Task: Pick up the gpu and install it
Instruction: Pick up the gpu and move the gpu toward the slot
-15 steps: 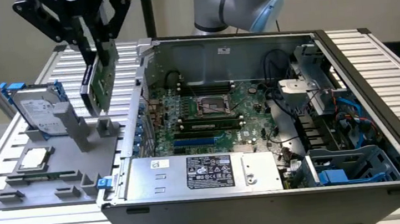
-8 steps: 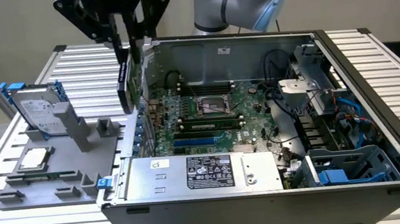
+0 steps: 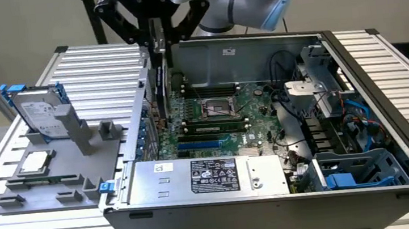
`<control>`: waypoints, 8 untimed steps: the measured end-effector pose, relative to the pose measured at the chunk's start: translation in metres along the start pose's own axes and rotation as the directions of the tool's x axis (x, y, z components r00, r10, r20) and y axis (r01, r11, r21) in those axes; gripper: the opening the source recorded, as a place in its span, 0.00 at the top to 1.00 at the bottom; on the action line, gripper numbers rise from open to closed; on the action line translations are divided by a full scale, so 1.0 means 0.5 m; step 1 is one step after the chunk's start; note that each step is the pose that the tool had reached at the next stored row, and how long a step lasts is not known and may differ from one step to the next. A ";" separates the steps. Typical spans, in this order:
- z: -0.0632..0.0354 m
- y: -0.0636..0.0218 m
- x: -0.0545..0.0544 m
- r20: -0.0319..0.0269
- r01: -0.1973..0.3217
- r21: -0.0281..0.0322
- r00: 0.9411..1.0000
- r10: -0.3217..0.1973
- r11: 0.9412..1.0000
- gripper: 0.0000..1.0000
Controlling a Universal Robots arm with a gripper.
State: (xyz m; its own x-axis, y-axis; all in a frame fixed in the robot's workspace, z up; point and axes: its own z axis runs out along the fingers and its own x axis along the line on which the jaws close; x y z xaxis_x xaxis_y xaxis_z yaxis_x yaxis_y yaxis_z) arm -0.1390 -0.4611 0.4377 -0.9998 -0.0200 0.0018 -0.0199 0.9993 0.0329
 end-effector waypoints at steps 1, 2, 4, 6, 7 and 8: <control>0.003 0.000 -0.008 0.000 0.000 0.000 1.000 0.000 1.000 1.00; 0.008 -0.001 -0.019 0.000 0.000 0.001 1.000 0.000 1.000 1.00; 0.015 -0.001 -0.037 0.000 0.000 0.001 1.000 0.000 1.000 1.00; 0.022 -0.002 -0.056 0.000 0.000 0.001 1.000 0.000 1.000 1.00; 0.026 -0.002 -0.065 0.000 0.000 0.002 1.000 0.000 1.000 1.00; 0.029 -0.002 -0.073 0.000 0.000 0.002 1.000 0.000 1.000 1.00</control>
State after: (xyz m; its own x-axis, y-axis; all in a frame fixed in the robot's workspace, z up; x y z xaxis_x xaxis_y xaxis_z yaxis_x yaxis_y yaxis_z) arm -0.1023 -0.4608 0.4231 -0.9998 -0.0200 0.0018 -0.0199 0.9993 0.0314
